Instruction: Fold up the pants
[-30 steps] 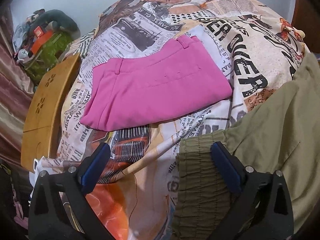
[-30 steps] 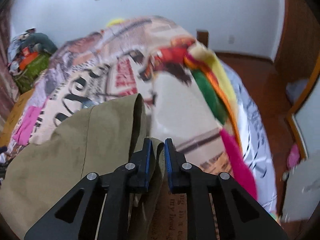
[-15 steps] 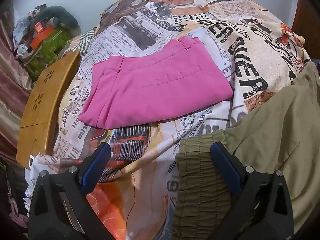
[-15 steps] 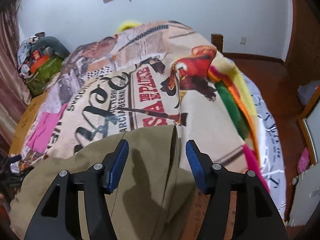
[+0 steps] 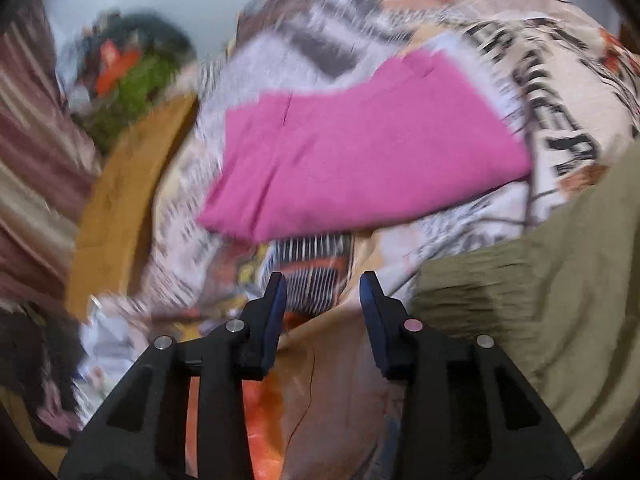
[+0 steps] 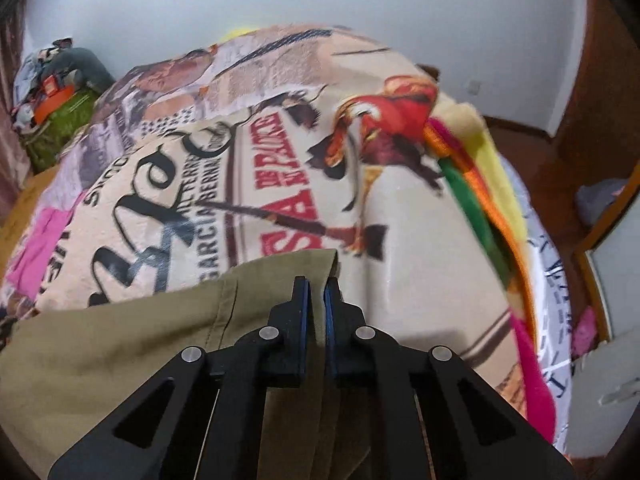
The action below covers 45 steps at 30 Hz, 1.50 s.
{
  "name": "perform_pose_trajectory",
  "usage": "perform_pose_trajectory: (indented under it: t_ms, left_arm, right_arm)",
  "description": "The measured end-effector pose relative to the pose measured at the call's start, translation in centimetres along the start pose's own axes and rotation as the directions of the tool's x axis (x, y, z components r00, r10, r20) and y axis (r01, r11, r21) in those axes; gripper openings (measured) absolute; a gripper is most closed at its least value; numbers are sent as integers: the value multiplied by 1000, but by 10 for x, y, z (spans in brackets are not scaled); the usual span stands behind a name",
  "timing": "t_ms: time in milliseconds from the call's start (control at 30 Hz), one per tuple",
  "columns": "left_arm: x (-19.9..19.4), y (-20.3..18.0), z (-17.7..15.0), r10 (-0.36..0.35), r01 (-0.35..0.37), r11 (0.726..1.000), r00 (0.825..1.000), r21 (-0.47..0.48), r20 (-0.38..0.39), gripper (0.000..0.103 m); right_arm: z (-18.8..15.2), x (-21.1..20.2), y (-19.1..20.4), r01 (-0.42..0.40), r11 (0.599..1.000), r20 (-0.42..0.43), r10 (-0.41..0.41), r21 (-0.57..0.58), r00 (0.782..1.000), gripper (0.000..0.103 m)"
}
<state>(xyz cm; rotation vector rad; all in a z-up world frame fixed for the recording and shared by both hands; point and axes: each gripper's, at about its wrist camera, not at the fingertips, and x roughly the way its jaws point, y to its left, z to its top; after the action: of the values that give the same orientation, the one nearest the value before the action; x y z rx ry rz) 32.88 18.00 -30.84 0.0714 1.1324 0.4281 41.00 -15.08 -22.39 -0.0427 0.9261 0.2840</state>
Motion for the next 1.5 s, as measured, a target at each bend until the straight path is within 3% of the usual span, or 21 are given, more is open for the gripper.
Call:
perform_pose_trajectory:
  t_ms: [67,300,433,500,633,767,967,1033,1133,1300,1500]
  left_arm:
    - [2,10,-1,-42,42,998,999,-40,-13,41]
    - [-17,5,-6,41,-42,998,999,47,34,45]
    - [-33,11,-5,22,-25,999,998,44,59,62]
    - [-48,11,-4,15,-19,998,996,53,88,70]
    - [-79,2,0,-26,11,995,990,100,141,85]
    - [-108,-11,7,-113,88,986,977,141,181,101]
    - [-108,-43,6,-254,234,954,963,187,92,101]
    - [-96,-52,4,-267,255,947,963,195,35,101]
    - [-75,-59,-4,-233,232,953,972,196,-20,102]
    - [-63,-51,-12,-264,265,948,964,176,-33,103]
    - [-55,-33,-17,-275,279,952,960,128,-48,103]
  right_arm:
    - [1,-2,-4,1,999,4,-2,37,1000,6]
    - [9,-27,-11,14,996,-26,-11,89,1000,20]
    - [7,-56,-5,-32,998,-14,33,57,999,56]
    - [5,-77,5,-68,997,2,68,20,998,60]
    - [3,-97,27,-177,984,-16,177,2,984,79]
    - [-6,-106,62,-269,962,-61,266,-39,962,83]
    - [-33,-84,120,-407,910,-238,378,-82,894,84]
    - [-45,-69,136,-424,900,-316,374,-105,872,84]
    - [-63,-54,147,-455,879,-408,366,-145,836,84]
    - [-80,-49,139,-474,869,-453,369,-143,812,84]
    - [-94,-63,127,-458,875,-451,349,-156,821,84]
